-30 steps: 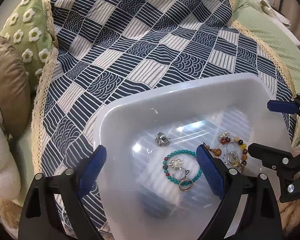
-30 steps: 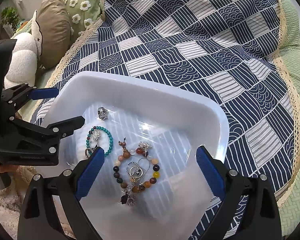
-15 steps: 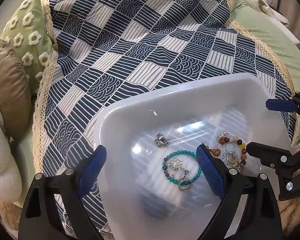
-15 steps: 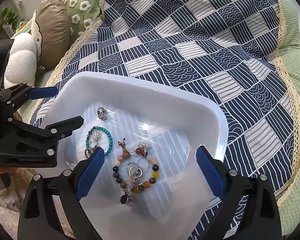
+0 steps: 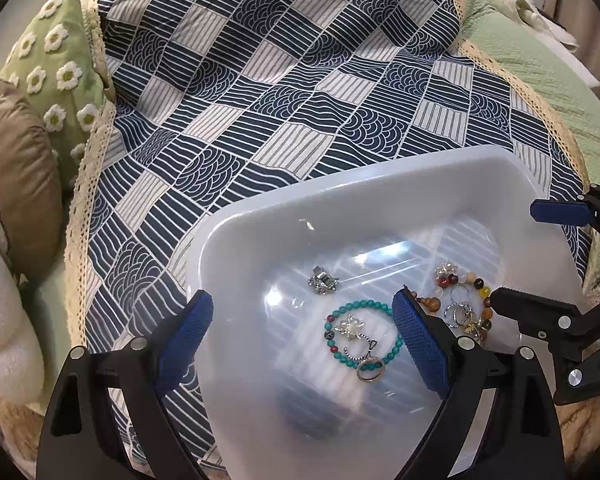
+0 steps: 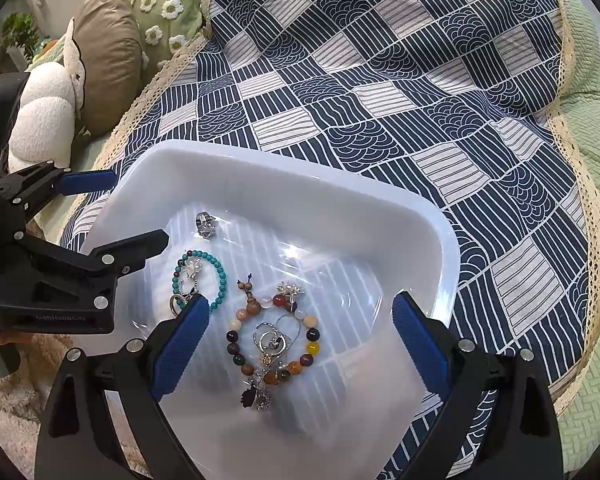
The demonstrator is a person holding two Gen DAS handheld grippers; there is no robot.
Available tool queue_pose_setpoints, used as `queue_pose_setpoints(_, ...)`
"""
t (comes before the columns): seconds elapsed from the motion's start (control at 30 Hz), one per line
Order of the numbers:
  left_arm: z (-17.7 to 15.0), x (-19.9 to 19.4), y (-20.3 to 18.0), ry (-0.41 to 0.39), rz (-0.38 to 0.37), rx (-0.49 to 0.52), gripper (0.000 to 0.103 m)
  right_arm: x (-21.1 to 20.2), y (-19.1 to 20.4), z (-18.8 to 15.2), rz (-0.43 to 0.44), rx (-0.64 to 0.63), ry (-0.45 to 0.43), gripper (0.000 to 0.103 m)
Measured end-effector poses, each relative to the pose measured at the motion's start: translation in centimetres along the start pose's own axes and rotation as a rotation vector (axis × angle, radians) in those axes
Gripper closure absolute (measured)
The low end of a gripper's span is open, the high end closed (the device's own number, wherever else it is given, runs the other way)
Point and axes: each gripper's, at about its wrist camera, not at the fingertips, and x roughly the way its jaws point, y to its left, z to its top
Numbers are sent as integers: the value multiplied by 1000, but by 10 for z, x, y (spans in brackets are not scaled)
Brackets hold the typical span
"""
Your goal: Organize jewelry
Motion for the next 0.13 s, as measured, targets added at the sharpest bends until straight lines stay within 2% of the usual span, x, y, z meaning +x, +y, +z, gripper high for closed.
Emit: queue_pose_setpoints(0.13, 0, -1, 2, -4, 1, -5, 16, 0, 0, 0, 0, -2, 0, 12)
